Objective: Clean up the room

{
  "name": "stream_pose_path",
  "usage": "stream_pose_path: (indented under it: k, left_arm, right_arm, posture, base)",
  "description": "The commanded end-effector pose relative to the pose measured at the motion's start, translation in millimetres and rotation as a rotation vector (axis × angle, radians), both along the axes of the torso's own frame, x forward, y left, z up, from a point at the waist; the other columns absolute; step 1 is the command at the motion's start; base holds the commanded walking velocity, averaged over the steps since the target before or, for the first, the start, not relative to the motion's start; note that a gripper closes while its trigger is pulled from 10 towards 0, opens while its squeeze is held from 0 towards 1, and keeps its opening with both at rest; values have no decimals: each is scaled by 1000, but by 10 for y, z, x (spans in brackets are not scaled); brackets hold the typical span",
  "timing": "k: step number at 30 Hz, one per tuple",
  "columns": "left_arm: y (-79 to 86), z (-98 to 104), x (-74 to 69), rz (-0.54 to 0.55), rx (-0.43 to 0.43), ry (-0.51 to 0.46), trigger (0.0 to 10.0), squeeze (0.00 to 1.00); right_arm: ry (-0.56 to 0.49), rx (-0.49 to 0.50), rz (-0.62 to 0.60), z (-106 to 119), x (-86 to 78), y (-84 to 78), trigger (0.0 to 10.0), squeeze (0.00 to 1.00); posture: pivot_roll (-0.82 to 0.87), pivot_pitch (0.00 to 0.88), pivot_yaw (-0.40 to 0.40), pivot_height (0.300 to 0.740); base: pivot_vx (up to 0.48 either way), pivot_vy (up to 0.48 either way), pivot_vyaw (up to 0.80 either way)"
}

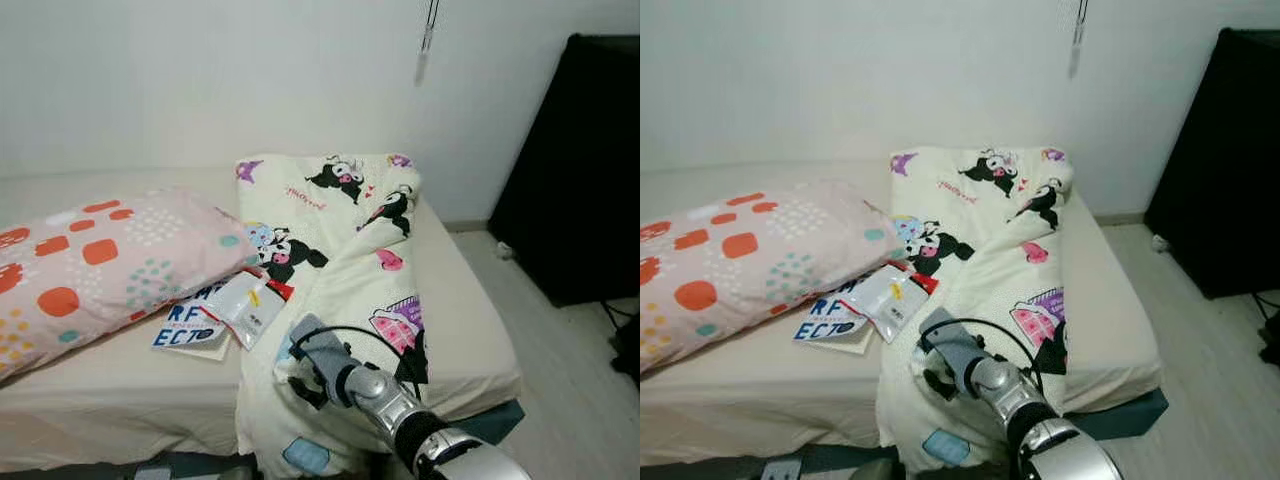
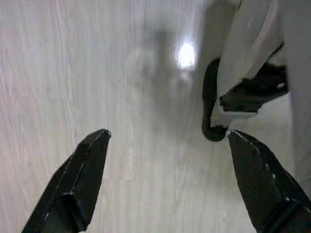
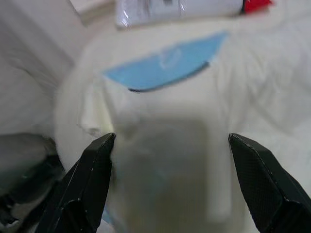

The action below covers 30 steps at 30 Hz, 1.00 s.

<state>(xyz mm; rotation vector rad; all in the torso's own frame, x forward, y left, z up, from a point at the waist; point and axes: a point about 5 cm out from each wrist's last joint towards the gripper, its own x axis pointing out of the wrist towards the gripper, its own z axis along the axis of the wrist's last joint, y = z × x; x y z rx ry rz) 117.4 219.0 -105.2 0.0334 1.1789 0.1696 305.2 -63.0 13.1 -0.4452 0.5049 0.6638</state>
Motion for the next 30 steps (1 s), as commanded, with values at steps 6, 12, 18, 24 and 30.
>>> stream_pose_path:
  k: [6, 12, 18, 24, 30]
  left_arm:
    - [139, -15, -179, -36, 25, 36, 10000, 0]
    - [59, -27, -155, -43, 17, 32, 10000, 0]
    - [-86, -26, -37, -56, 3, 17, 10000, 0]
    - [-200, -2, 113, -65, -11, -4, 10000, 0]
    - [-233, 7, 159, -67, -20, -12, 10000, 0]
  right_arm:
    - [-9, -27, -49, -40, -22, -17, 10000, 0]
    - [-28, -13, -226, 4, 83, -258, 0, 0]
    - [-40, -43, -416, 7, 135, -595, 0, 0]
    - [-9, -162, -662, -88, 36, -1184, 0, 0]
    - [40, -424, -762, -156, -146, -1687, 0, 0]
  posture:
    - [37, 75, -21, 589]
    - [23, 61, -20, 589]
    - [2, 44, -22, 589]
    - [-26, 11, -30, 589]
    - [-50, 0, -39, 589]
  base:
    - [0, 0, 0]
    - [0, 0, 0]
    - [0, 0, 0]
    - [0, 0, 0]
    - [0, 0, 0]
